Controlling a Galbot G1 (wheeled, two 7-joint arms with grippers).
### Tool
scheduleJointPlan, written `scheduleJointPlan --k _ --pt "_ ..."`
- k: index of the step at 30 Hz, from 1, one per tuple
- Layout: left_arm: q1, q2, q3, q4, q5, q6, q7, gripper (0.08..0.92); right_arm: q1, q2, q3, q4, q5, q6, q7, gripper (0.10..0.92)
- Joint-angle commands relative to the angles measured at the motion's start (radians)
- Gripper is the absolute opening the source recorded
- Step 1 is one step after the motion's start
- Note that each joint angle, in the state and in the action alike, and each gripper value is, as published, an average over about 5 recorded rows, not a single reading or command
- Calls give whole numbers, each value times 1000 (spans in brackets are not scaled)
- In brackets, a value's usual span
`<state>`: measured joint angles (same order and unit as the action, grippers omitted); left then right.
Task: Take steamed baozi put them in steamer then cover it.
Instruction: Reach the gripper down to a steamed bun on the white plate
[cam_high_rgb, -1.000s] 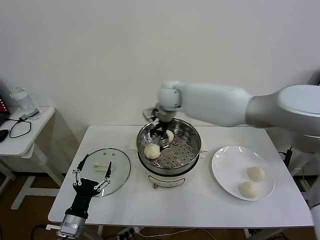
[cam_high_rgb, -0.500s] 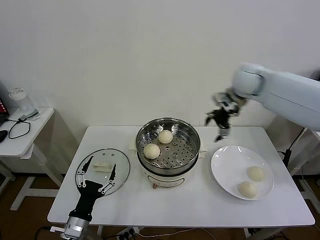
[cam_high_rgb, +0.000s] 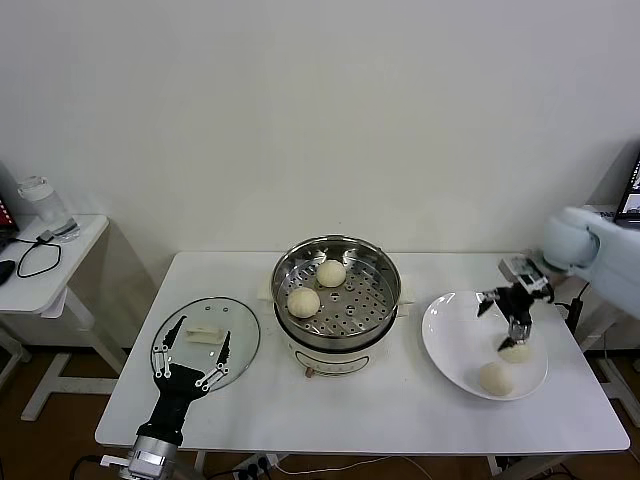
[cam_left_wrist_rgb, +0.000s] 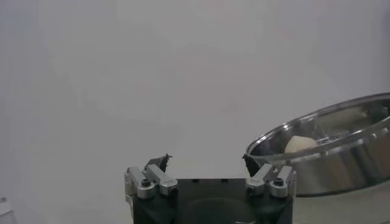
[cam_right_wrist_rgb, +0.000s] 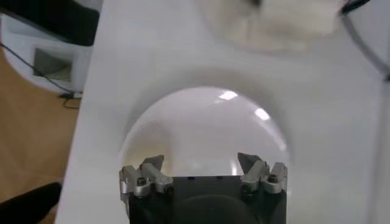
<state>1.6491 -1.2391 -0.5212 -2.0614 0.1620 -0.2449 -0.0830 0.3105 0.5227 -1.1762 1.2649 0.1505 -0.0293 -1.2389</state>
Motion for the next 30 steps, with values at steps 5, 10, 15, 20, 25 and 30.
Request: scheduleJointPlan --k 5,10,15,20,25,30 --pt "3 -1 3 15 14 -11 -1 823 -256 -34 146 -44 -82 20 9 823" --pt "4 -1 1 15 17 -12 -2 823 -269 -11 155 -61 -84 19 24 823" --pt "6 1 -9 13 16 -13 -2 823 -267 8 159 -78 -85 19 37 823" --pt "4 3 -19 12 14 -13 -3 823 -263 20 156 -89 -84 19 38 822" --pt "3 1 -17 12 13 -12 -3 823 -260 26 155 -92 -80 17 41 795" --pt "6 2 -16 10 13 -12 -4 823 -229 22 144 -81 -70 16 42 746"
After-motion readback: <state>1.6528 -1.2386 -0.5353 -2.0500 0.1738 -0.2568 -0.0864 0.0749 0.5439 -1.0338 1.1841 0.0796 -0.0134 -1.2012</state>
